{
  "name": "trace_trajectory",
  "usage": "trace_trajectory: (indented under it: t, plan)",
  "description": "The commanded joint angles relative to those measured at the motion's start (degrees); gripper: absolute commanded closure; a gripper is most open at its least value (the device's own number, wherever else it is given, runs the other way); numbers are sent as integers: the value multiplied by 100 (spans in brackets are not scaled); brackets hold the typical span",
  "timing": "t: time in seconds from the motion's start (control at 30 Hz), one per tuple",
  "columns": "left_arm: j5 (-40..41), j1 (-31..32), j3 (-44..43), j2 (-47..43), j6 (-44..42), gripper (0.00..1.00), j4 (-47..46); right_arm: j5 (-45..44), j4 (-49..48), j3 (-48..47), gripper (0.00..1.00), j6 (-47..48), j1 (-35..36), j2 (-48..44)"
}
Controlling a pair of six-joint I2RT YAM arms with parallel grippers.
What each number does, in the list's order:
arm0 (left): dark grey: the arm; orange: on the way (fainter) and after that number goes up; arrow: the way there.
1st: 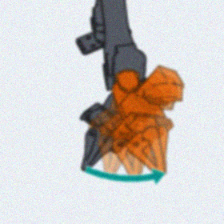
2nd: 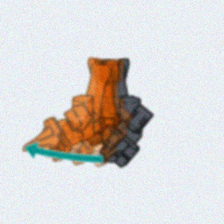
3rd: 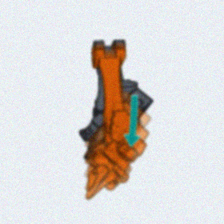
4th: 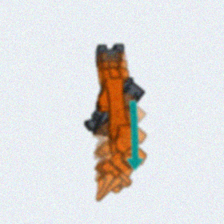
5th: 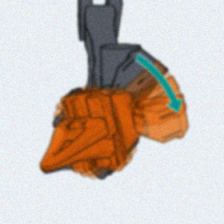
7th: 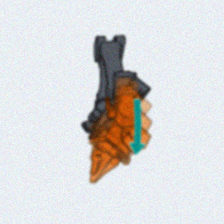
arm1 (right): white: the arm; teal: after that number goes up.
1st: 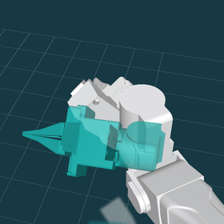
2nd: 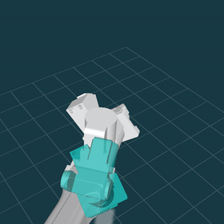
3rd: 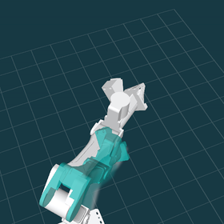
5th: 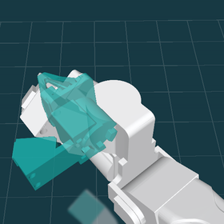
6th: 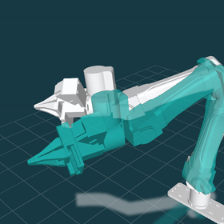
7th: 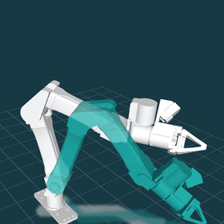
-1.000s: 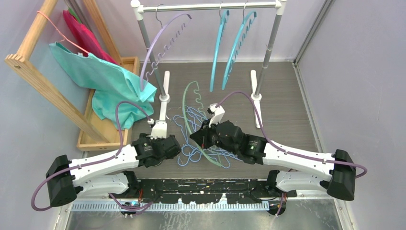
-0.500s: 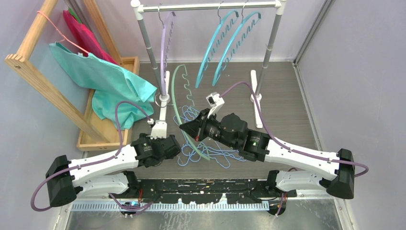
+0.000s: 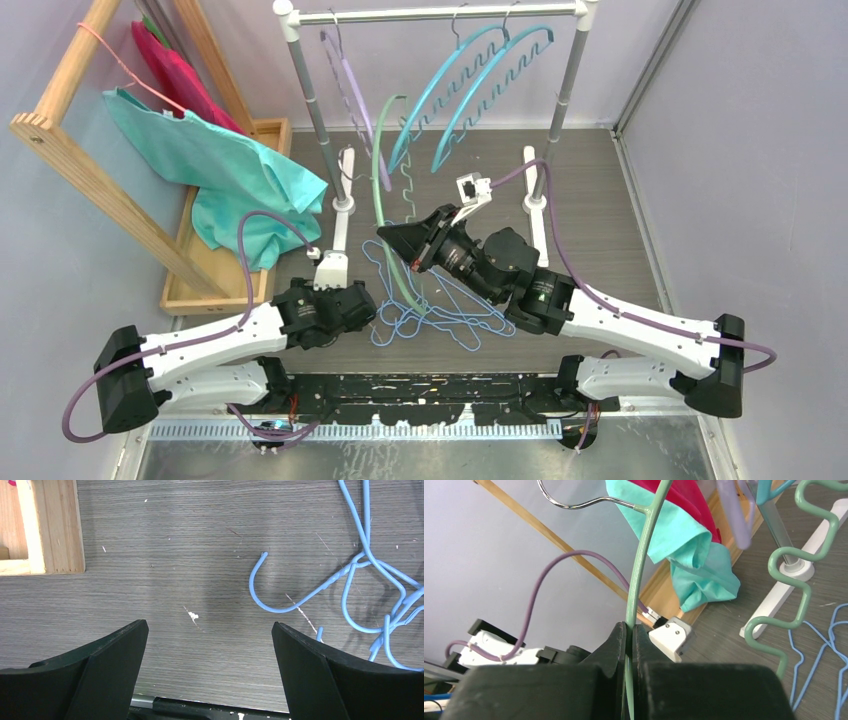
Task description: Organize the hangers
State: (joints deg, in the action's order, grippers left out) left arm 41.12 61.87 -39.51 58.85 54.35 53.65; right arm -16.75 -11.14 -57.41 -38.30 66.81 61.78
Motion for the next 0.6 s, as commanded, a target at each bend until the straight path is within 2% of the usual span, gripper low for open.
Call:
trace_trajectory:
  t: [0.0,0.23,0.57]
  plan:
    - [159,-8,-146,-81,-78,2,-37,-84,-889,-577,99,-155,32,52]
    - [144,-8,-110,-293,-82,2,-45,9,-1033,-538,99,-344,40,287]
    - [116,-8,-102,-222,-104,2,-74,-247,-969,122,99,-455,34,-161]
